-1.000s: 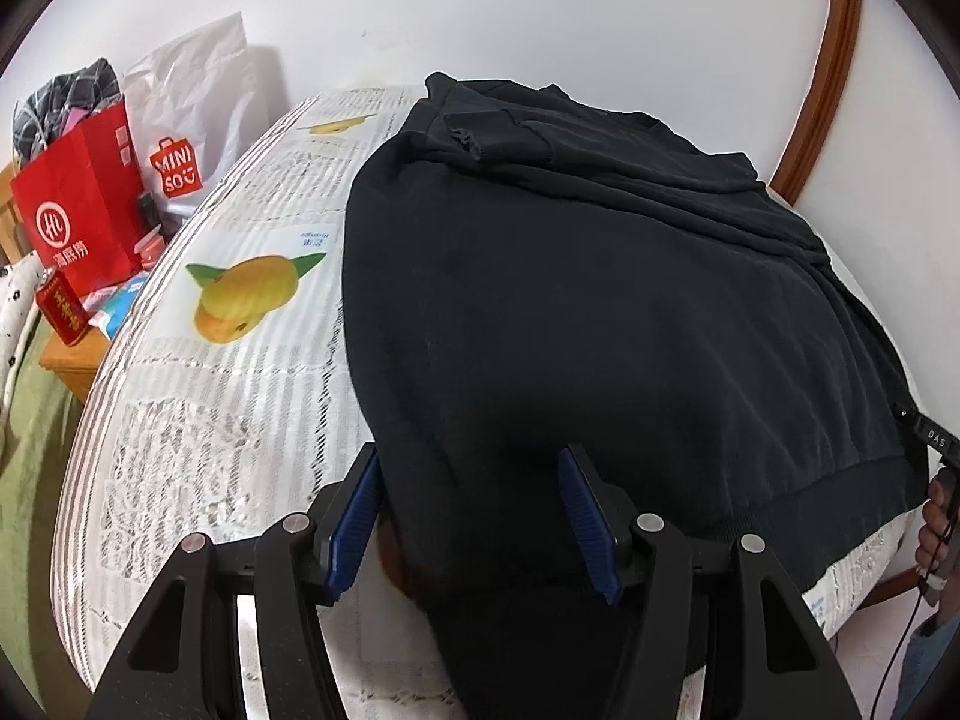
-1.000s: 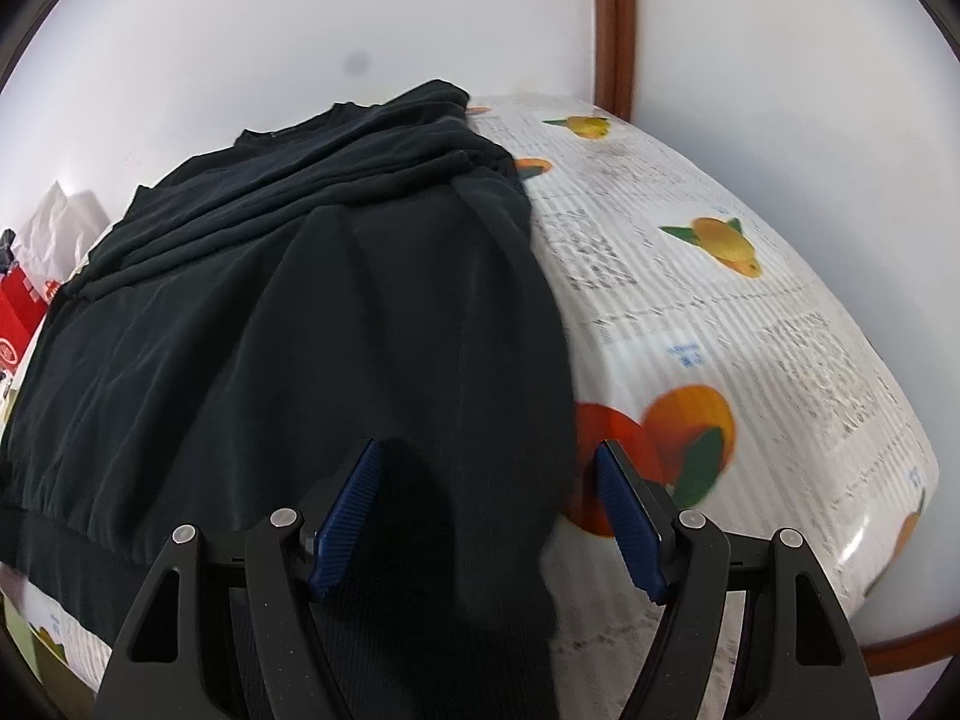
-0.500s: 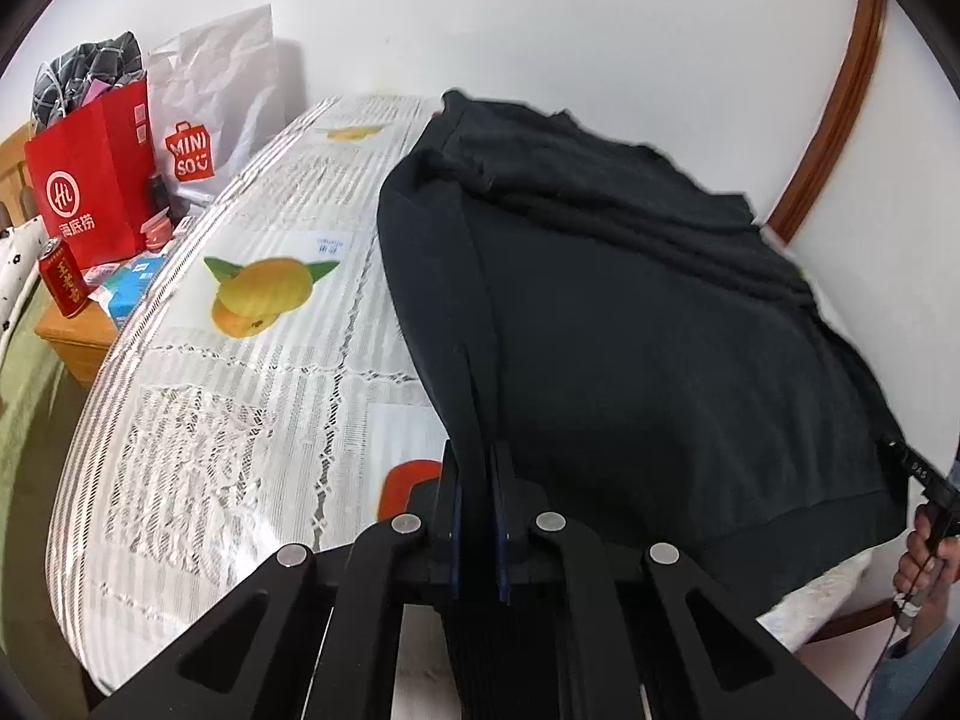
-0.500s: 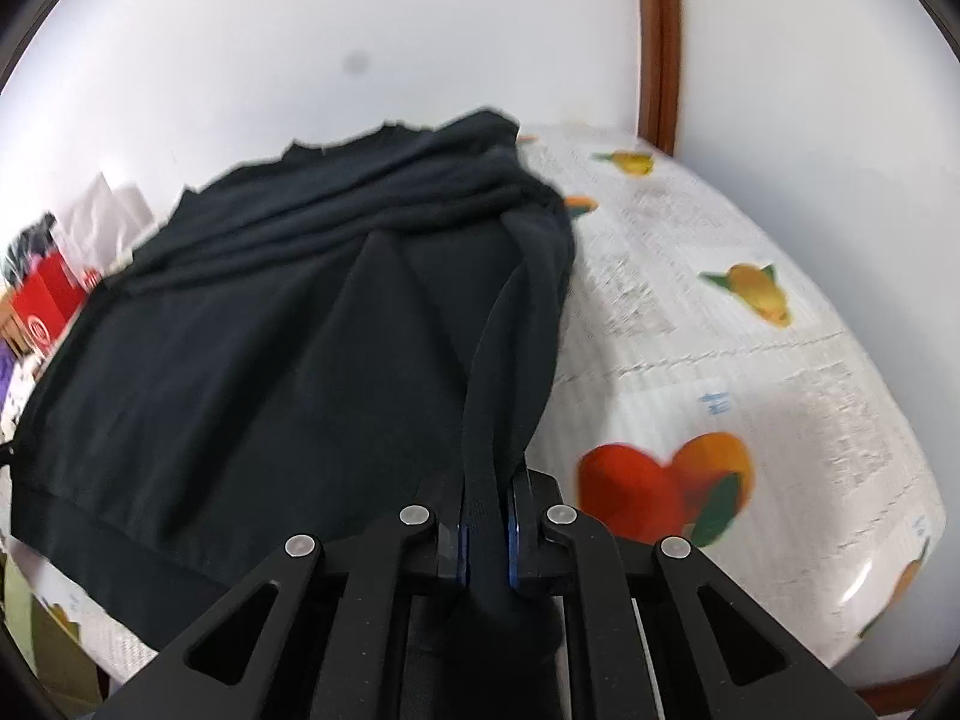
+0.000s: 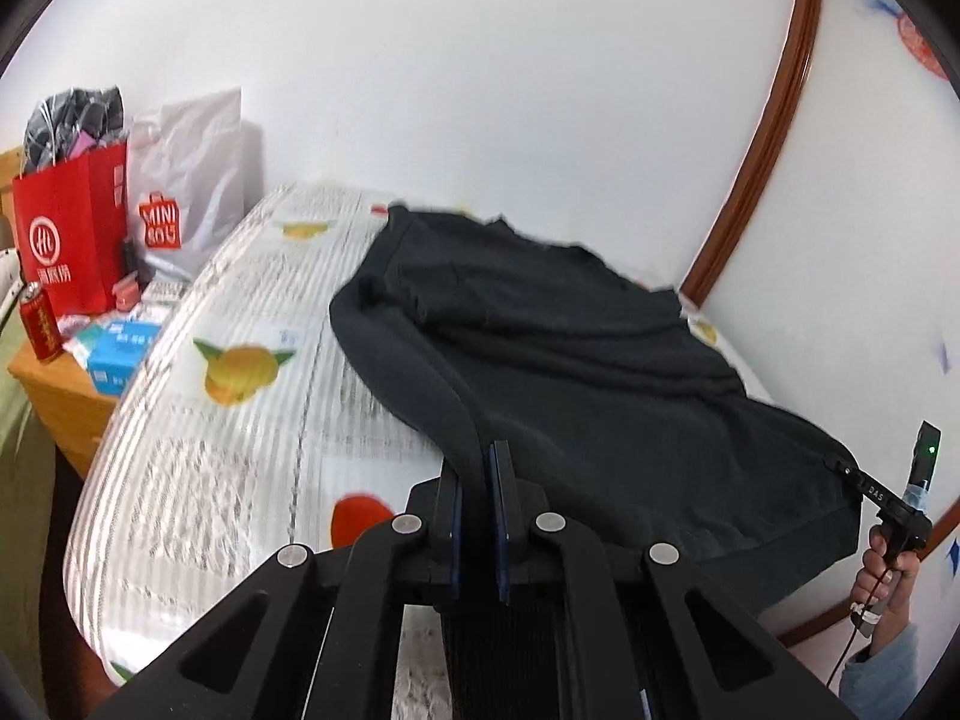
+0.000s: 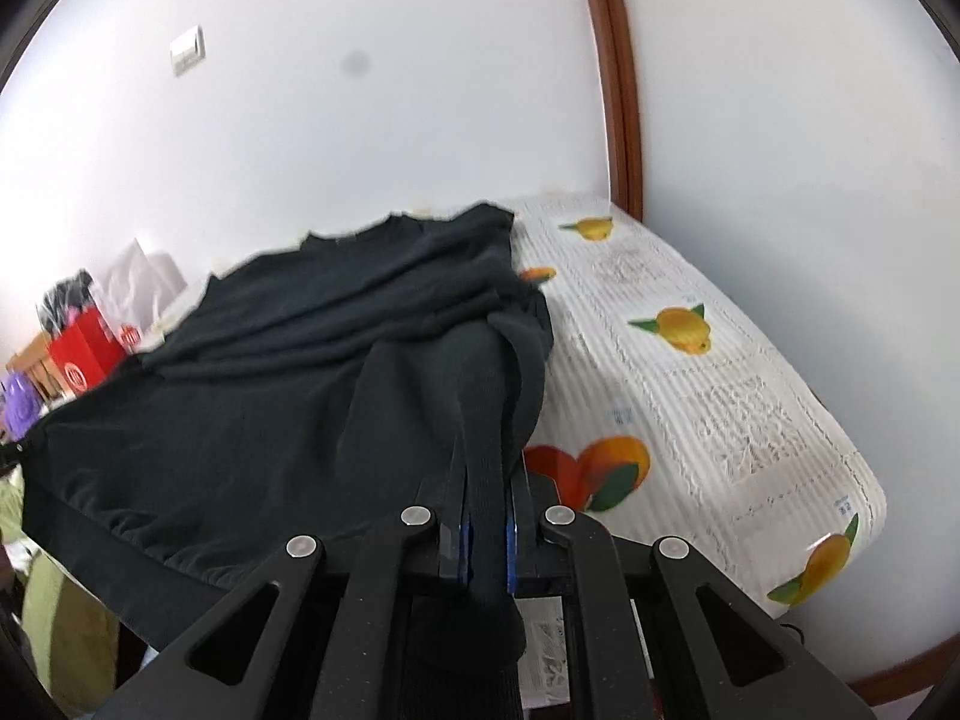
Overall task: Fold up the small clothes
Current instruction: 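Grasp the hem with both grippers and lift it toward the collar, then lay the lifted hem over toward the collar and open both grippers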
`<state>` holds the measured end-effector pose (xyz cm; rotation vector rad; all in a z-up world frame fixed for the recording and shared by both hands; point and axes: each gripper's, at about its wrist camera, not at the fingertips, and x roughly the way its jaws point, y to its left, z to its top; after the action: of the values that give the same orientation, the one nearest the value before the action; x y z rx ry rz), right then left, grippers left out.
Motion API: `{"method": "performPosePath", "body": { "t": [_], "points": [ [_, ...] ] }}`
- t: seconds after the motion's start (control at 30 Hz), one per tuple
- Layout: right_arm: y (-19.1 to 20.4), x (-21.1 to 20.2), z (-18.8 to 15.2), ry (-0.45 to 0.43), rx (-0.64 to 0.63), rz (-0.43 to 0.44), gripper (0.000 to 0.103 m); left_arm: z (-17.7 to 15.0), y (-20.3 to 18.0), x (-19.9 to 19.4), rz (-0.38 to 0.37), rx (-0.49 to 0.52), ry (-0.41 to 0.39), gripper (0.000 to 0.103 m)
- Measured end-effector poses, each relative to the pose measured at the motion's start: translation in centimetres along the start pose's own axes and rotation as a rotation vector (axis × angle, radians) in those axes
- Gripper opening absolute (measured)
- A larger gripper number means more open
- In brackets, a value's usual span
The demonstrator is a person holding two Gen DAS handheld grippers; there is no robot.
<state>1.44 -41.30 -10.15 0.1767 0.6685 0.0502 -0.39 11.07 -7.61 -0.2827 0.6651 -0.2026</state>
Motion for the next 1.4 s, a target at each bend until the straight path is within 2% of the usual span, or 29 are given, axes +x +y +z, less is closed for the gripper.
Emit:
{"method": "performPosePath", "body": {
  "t": [0.2,0.33,0.47,0.63,0.83,1.1,1.3,1.4],
  "points": [
    [-0.6,-0.1,3.0,-0.059,0.066,0.019,0.008,2.8,1.3,0.8,-0.014,-0.054,-0.074,0.008],
    [-0.4,0.6,6.1,-0.092,0.096,0.038,0.008,5.7,1.4,1.9,-0.016,-0.064,-0.102,0.008],
    [1.0,1.9,9.3,-0.120,0.065,0.031,0.008,8.5,1.1,3.8,0.012,-0.048,-0.107,0.008],
    [1.8,5.5,13.4,-0.128,0.062,0.029,0.008,12.3,0.6,7.5,0.078,-0.040,-0.103,0.008],
    [2.3,12.4,16.2,-0.080,0.089,0.033,0.008,14.8,1.1,12.9,0.156,-0.044,-0.074,0.008],
    [1.9,20.2,16.1,0.013,0.104,-0.018,0.008,14.4,2.8,20.2,0.239,-0.032,0.051,0.008],
    [0.8,24.4,15.3,0.124,0.118,-0.082,0.010,13.9,2.9,22.2,0.257,-0.010,0.097,0.009],
    [0.9,25.1,15.2,0.141,0.103,-0.115,0.013,13.9,2.8,22.4,0.268,0.001,0.107,0.011]
  ]
}}
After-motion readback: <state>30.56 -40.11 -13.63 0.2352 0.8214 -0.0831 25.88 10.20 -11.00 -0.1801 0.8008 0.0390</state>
